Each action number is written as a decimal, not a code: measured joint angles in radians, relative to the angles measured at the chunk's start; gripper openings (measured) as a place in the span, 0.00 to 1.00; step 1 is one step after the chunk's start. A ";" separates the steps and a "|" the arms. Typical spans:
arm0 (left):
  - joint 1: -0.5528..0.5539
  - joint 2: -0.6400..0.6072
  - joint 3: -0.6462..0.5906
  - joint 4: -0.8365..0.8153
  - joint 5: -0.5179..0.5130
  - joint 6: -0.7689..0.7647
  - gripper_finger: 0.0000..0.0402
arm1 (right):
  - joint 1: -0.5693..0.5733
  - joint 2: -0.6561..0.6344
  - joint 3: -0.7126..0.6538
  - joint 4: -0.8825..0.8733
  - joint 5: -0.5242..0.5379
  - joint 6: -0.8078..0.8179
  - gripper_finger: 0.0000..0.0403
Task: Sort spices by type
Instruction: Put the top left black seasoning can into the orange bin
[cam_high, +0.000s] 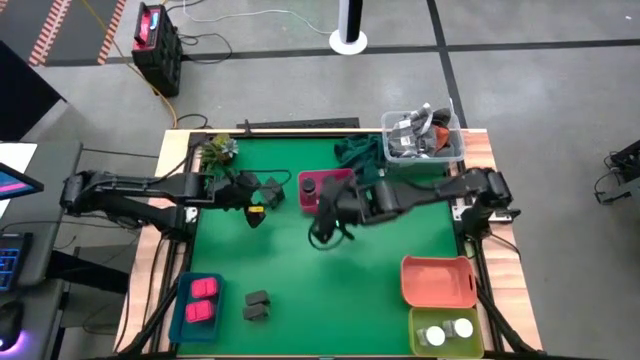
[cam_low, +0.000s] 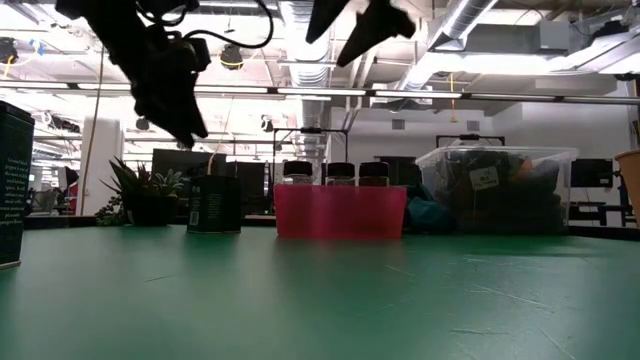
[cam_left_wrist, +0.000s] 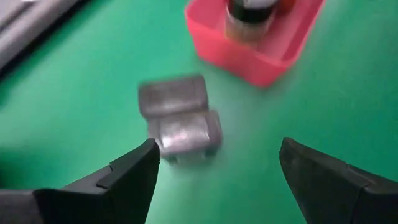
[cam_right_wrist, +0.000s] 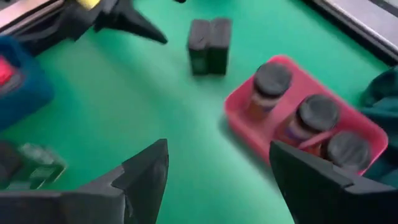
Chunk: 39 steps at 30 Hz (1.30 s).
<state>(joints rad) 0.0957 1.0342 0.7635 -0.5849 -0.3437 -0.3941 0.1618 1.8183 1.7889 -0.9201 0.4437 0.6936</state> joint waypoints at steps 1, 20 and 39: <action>0.015 0.000 0.000 0.022 0.000 0.028 0.80 | -0.018 0.000 0.000 0.006 -0.004 -0.020 0.75; 0.096 0.330 0.069 0.081 -0.006 0.058 0.92 | -0.128 -0.103 0.000 -0.015 -0.079 -0.311 0.75; 0.092 0.417 0.075 0.011 0.082 -0.080 0.76 | -0.150 -0.185 0.000 -0.029 -0.078 -0.352 0.75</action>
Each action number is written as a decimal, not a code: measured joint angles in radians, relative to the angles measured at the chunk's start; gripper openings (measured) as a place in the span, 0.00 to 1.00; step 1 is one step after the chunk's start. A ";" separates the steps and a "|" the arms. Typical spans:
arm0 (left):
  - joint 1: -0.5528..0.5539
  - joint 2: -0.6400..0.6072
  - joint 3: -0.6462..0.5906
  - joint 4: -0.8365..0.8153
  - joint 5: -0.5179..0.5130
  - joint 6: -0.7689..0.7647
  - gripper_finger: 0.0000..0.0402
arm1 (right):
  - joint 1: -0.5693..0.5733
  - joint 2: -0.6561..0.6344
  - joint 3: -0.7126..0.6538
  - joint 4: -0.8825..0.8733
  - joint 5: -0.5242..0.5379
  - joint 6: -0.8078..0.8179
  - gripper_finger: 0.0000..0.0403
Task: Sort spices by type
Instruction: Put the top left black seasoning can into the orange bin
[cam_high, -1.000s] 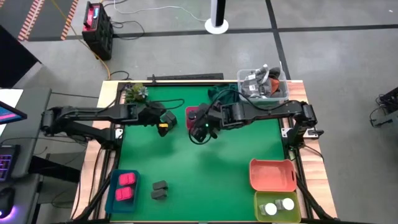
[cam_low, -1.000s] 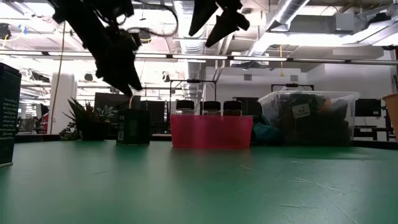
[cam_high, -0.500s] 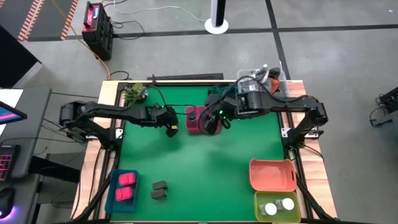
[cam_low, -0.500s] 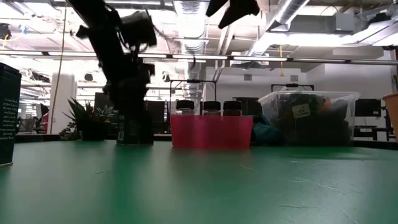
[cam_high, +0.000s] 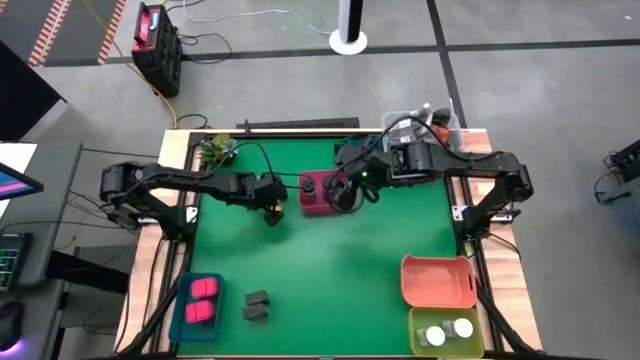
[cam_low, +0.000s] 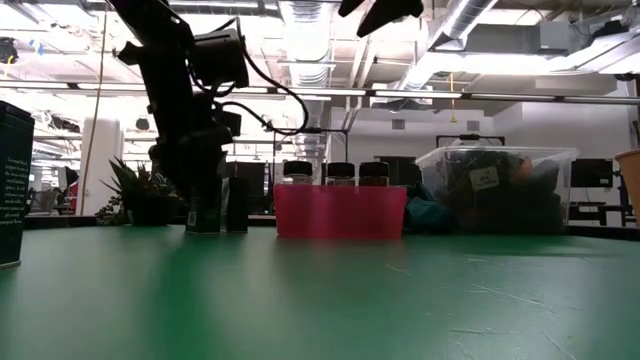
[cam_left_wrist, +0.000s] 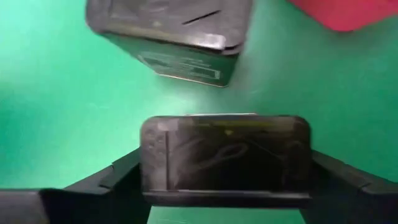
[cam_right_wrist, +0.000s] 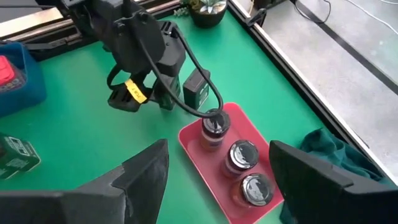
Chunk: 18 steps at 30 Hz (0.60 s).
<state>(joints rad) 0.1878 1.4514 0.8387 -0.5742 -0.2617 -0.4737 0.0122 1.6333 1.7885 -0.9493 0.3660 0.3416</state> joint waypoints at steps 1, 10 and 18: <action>-0.001 -0.001 0.000 0.005 0.004 0.008 0.74 | 0.000 0.000 0.000 0.000 0.000 0.000 0.75; 0.000 -0.019 0.000 -0.018 0.057 0.030 0.64 | -0.020 0.000 0.000 0.000 0.000 -0.011 0.75; -0.005 -0.154 0.040 -0.119 0.168 0.068 0.66 | -0.052 0.000 0.000 -0.021 -0.093 -0.018 0.75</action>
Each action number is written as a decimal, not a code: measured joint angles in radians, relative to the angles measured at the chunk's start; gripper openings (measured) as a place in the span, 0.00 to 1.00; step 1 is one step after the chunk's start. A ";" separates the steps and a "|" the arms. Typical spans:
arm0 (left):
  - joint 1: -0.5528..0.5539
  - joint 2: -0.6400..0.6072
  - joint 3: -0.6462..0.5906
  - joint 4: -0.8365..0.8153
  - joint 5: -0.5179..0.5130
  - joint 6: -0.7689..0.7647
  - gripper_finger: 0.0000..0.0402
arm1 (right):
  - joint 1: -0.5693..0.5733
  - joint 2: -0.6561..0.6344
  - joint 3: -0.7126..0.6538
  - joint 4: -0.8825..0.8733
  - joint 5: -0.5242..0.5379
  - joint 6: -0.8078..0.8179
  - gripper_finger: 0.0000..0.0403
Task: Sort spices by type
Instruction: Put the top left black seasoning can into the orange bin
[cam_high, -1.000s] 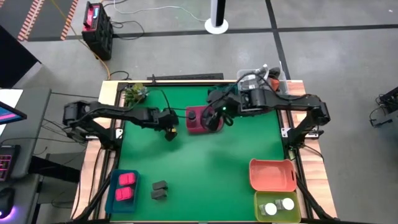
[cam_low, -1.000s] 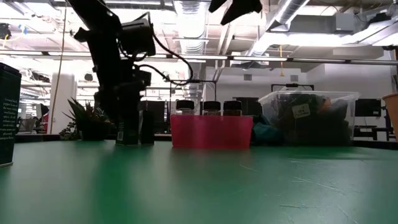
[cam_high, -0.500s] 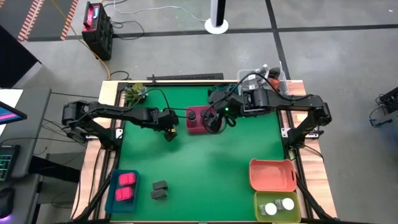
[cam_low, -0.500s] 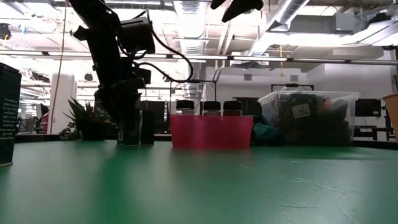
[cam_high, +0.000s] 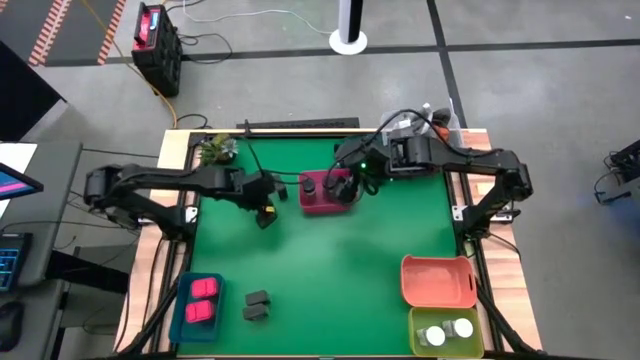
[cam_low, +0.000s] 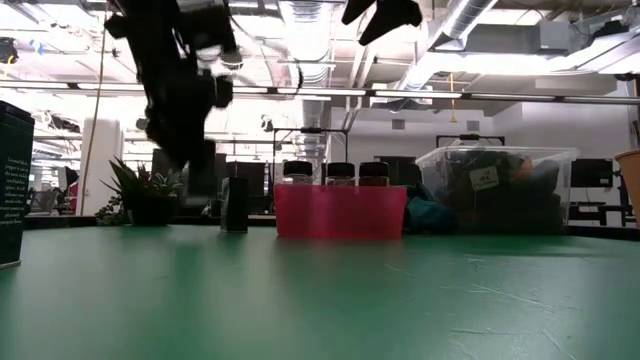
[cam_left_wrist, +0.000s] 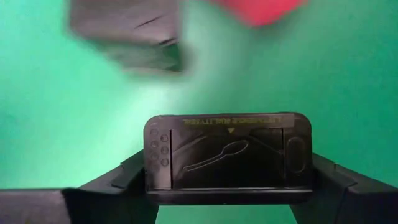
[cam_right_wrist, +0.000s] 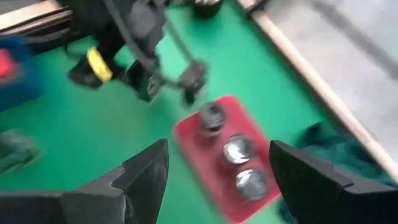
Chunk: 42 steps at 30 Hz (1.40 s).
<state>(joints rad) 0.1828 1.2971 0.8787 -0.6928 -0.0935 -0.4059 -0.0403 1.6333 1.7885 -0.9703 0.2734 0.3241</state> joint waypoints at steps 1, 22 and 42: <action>-0.007 -0.017 0.011 0.004 0.027 0.017 0.66 | -0.007 0.001 0.000 -0.002 -0.051 0.000 0.75; -0.218 0.214 0.147 0.187 0.120 0.312 0.66 | 0.141 -0.011 -0.199 -0.121 -0.120 0.152 0.75; -0.293 0.591 0.440 0.235 0.089 0.385 0.66 | 0.412 -0.289 -0.637 -0.088 -0.190 0.591 0.75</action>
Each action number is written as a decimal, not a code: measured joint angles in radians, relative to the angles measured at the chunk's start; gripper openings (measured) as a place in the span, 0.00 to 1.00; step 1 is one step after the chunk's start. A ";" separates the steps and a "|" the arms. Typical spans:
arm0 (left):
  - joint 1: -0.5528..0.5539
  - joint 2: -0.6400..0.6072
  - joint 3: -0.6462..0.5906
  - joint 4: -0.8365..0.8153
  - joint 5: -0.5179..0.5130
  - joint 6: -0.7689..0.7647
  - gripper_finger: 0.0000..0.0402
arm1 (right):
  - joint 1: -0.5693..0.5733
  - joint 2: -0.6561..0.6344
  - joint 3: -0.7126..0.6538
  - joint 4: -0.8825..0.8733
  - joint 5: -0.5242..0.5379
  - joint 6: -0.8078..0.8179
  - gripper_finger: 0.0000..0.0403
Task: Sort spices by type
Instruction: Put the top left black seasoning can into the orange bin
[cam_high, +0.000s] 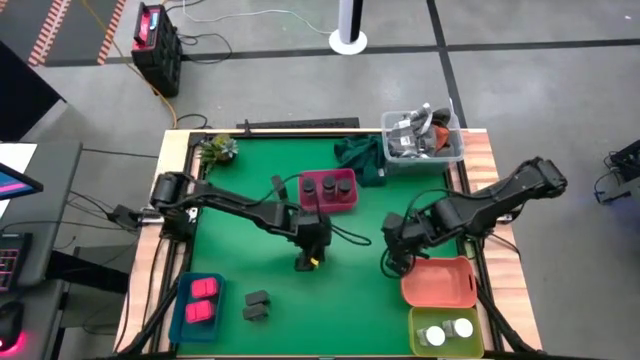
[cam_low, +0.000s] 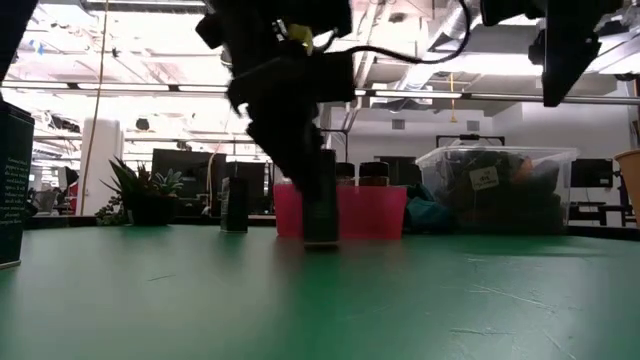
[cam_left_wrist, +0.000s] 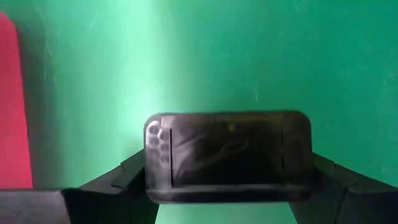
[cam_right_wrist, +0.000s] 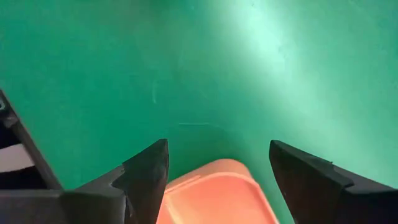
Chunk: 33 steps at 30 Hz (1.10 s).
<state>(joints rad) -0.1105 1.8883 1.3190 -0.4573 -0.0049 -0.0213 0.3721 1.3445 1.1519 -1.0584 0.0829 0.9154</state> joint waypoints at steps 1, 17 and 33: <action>-0.002 0.014 0.020 -0.004 -0.013 -0.019 0.66 | 0.004 -0.002 -0.002 0.001 0.017 -0.004 0.75; 0.028 0.033 0.176 -0.117 -0.173 -0.338 0.86 | 0.000 0.001 -0.002 0.052 0.134 -0.052 0.75; 0.147 -0.207 0.167 -0.331 -0.495 -0.453 0.87 | -0.034 0.151 -0.002 0.418 0.212 -0.121 0.75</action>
<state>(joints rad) 0.0361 1.6810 1.4857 -0.7880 -0.4998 -0.4745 0.3383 1.4951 1.1500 -0.6403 0.2947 0.7948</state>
